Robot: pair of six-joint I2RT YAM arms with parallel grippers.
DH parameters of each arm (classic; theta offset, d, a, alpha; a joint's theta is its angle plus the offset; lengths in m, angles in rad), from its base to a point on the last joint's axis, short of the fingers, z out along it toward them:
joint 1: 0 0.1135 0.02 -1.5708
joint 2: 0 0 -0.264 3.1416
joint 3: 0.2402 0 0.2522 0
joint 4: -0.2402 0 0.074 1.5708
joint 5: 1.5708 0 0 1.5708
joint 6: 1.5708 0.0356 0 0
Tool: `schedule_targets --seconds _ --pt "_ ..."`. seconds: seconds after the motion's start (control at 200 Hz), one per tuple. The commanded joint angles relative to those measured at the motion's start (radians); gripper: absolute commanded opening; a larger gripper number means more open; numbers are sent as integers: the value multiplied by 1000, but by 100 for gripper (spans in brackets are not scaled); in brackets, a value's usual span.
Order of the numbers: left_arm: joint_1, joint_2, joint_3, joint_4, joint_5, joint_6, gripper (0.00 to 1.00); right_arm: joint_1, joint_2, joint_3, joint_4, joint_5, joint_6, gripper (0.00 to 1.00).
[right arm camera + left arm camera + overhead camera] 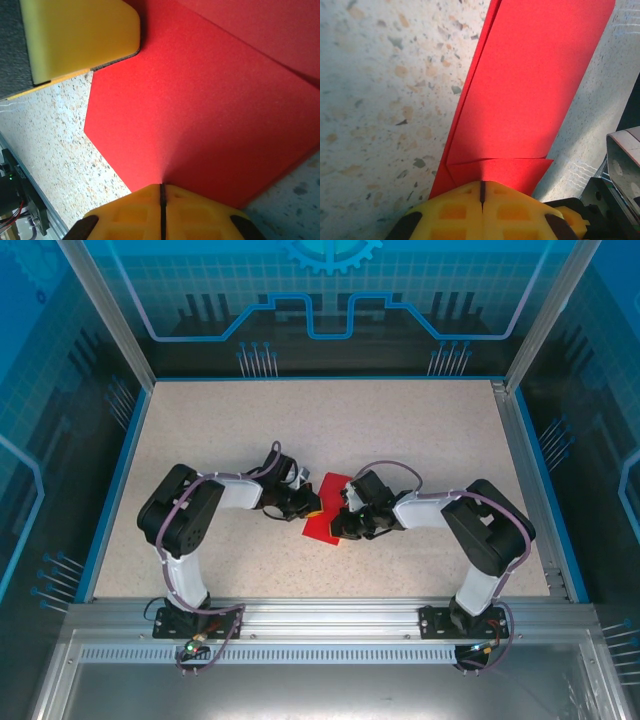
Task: Fold a paper plane with a square sheet of paper (pick it up from the middle)
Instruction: Fold the triangle a second time at the center of the table.
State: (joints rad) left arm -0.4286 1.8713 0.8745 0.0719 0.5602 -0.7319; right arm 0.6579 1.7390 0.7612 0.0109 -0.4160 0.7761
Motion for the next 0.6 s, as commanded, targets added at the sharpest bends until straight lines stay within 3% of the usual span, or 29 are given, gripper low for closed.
schedule_targets --seconds 0.0,0.14,0.31,0.595 --pt "35 32 1 -1 -86 2 5 -14 -8 -23 -173 31 -37 10" --pt "36 17 -29 15 -79 -16 5 -30 -79 -33 -152 24 -25 13" --pt "32 -4 -89 88 -46 -75 5 -75 -156 -64 -122 87 49 26" --pt "24 -41 -107 78 -65 -88 5 -92 -102 -50 23 78 179 32"
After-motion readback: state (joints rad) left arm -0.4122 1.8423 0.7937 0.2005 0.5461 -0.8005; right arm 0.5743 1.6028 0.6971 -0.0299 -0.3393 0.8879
